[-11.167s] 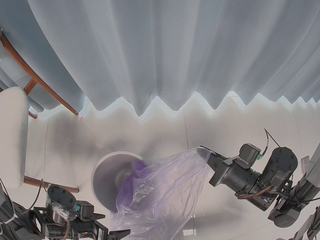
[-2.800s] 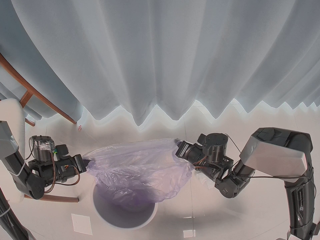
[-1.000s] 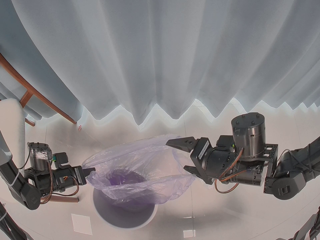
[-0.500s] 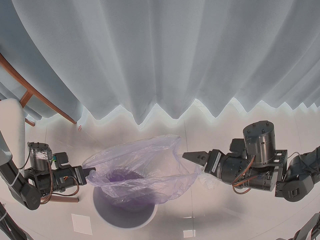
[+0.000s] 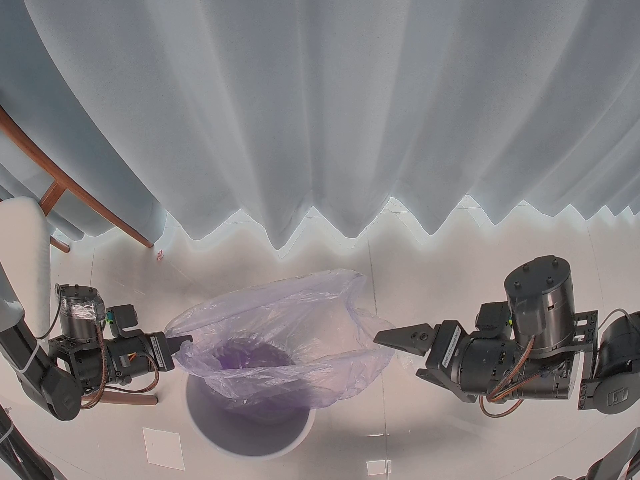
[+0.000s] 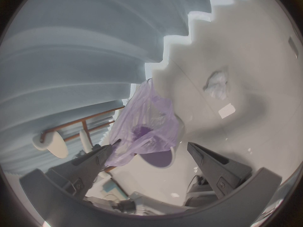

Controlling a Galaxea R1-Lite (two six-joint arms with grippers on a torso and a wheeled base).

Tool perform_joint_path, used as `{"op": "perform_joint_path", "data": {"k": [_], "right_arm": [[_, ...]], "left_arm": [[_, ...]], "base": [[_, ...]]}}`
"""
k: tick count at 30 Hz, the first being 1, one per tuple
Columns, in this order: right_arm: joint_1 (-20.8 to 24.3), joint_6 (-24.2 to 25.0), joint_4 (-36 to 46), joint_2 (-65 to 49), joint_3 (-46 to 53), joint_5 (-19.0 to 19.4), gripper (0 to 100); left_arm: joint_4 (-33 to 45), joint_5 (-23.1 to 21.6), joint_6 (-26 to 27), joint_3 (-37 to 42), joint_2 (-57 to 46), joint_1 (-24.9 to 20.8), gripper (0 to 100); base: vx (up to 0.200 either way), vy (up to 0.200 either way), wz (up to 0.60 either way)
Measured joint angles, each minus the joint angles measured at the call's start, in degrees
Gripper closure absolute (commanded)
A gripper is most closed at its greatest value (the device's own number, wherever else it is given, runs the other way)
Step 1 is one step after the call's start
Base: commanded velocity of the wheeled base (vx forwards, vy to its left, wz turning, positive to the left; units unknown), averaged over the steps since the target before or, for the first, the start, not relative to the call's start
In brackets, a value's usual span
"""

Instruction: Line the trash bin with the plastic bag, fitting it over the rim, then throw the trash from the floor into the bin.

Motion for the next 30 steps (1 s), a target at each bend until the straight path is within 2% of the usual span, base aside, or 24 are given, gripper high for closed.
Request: {"op": "perform_joint_path", "data": {"k": [5,8,19,29,30], "right_arm": [[1.3,8.1,0.2,-0.2,-1.8,3.9,0],[1.7,10.9,0.1,0.6,-2.7,6.1,0],[2.7,13.8,-0.1,7.7,-10.7,8.1,0],[3.5,17.1,0.4,15.5,-18.2,8.5,0],[3.8,17.2,0.3,16.3,-18.5,8.5,100]], "left_arm": [[0.0,0.0,0.0,0.0,-0.1,0.0,100],[0.0,0.0,0.3,0.0,-0.1,0.0,100],[-0.1,0.0,1.7,1.0,0.0,0.0,100],[-0.2,-0.1,1.8,1.1,-0.1,0.0,100],[-0.2,-0.1,1.8,1.1,-0.1,0.0,100]], "base": [[0.000,0.000,0.00],[0.000,0.000,0.00],[0.000,0.000,0.00],[0.000,0.000,0.00],[0.000,0.000,0.00]]}}
